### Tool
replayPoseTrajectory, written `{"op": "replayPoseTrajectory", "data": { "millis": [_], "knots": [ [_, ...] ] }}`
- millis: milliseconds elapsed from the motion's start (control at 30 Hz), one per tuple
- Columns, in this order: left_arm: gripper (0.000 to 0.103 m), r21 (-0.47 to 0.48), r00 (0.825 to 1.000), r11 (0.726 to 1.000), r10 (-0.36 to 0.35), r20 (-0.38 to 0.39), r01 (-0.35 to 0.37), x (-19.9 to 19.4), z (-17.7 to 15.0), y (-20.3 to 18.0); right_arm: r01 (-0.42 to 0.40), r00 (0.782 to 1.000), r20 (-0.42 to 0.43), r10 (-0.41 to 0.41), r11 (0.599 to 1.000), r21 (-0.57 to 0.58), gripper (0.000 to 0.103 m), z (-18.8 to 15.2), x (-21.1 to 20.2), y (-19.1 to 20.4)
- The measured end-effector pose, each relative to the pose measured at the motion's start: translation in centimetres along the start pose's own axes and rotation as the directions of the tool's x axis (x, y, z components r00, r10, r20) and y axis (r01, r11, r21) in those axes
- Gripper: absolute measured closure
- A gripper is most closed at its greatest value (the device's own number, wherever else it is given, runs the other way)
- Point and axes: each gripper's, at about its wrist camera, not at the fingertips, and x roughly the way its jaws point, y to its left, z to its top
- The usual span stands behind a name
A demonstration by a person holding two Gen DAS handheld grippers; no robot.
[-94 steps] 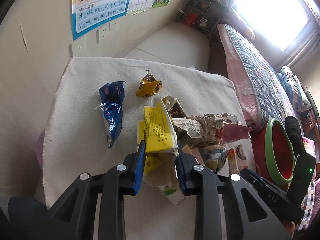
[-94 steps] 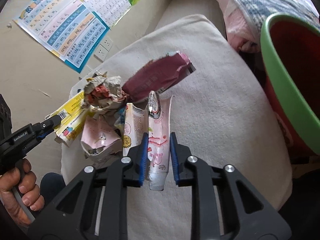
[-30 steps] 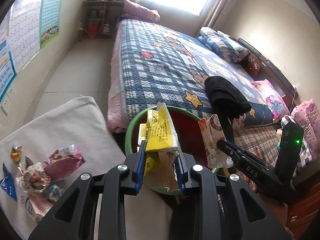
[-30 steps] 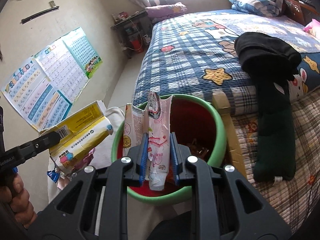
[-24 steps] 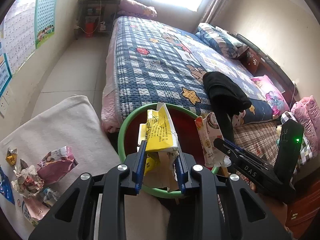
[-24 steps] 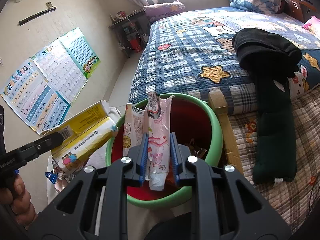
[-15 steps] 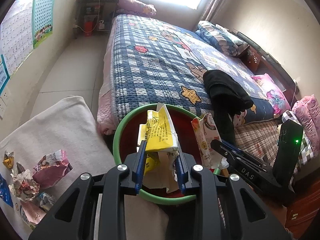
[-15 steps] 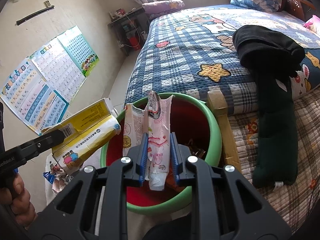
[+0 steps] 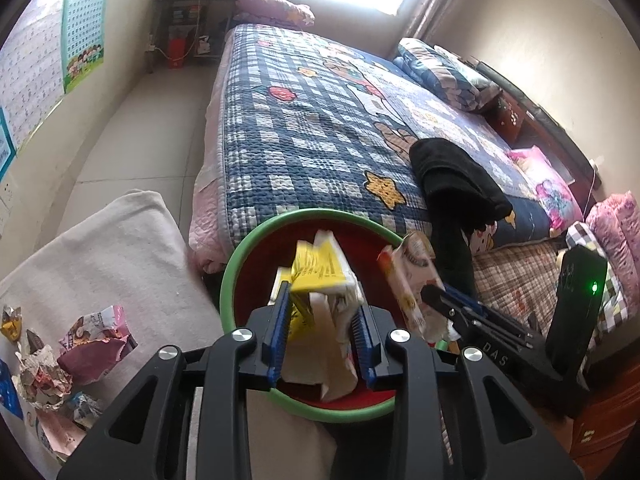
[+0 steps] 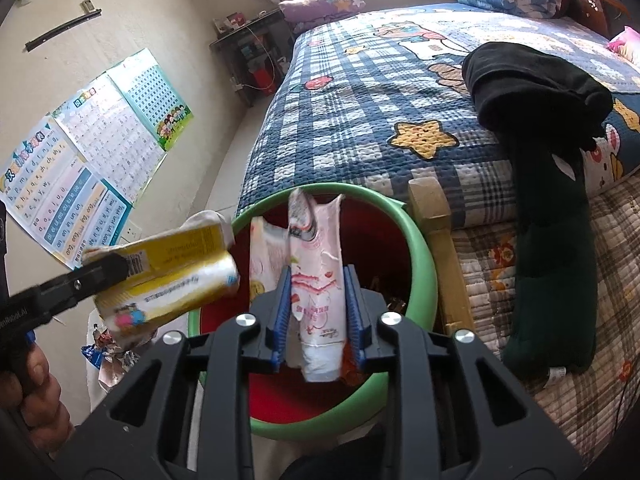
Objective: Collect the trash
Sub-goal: 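Open both grippers to drop the box and carton into the bucket, then move both open grippers back to the trash pile on the table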
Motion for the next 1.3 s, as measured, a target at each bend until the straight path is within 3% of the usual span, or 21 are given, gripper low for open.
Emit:
{"op": "replayPoseTrajectory", "data": {
  "millis": [33, 67, 100, 167, 233, 400, 867, 1300],
  "knots": [
    [0.062, -0.009, 1.000, 1.000, -0.001, 0.005, 0.001, 0.0, 0.0, 0.2, 0.003, 1.000, 0.000, -0.003, 1.000, -0.002, 0.056, 0.0, 0.0, 0.0],
    [0.047, -0.019, 1.000, 1.000, 0.001, 0.014, 0.000, -0.2, 0.0, 0.3, 0.007, 1.000, 0.005, -0.007, 1.000, 0.000, 0.049, 0.0, -0.1, 0.0],
    [0.040, -0.025, 1.000, 1.000, 0.001, 0.022, -0.001, -0.3, 0.0, 0.4, 0.008, 1.000, 0.010, -0.008, 1.000, 0.002, 0.042, 0.0, -0.2, -0.1],
    [0.033, -0.031, 0.999, 1.000, 0.000, 0.032, 0.001, -0.6, -0.1, 0.7, 0.019, 1.000, 0.014, -0.019, 1.000, -0.008, 0.038, 0.0, -0.3, 0.1],
    [0.019, -0.037, 0.999, 0.999, 0.018, 0.044, -0.016, -1.0, -0.2, 0.9, 0.033, 0.999, 0.021, -0.033, 0.999, -0.009, 0.018, 0.0, -0.5, 0.2],
    [0.008, -0.051, 0.996, 0.997, 0.054, 0.073, -0.050, -2.6, -0.7, 2.1, 0.057, 0.998, 0.042, -0.056, 0.998, -0.027, 0.005, -0.3, -1.3, 1.1],
    [0.008, -0.138, 0.985, 0.983, 0.137, 0.105, -0.122, -9.5, -5.9, 8.5, 0.012, 0.999, 0.040, -0.005, 0.987, -0.158, 0.005, -3.2, -3.2, 8.9],
    [0.008, -0.302, 0.950, 0.921, 0.292, 0.113, -0.247, -17.5, -13.6, 18.1, -0.116, 0.993, -0.063, 0.102, 0.944, -0.309, 0.005, -8.6, -1.4, 18.8]
  ]
}}
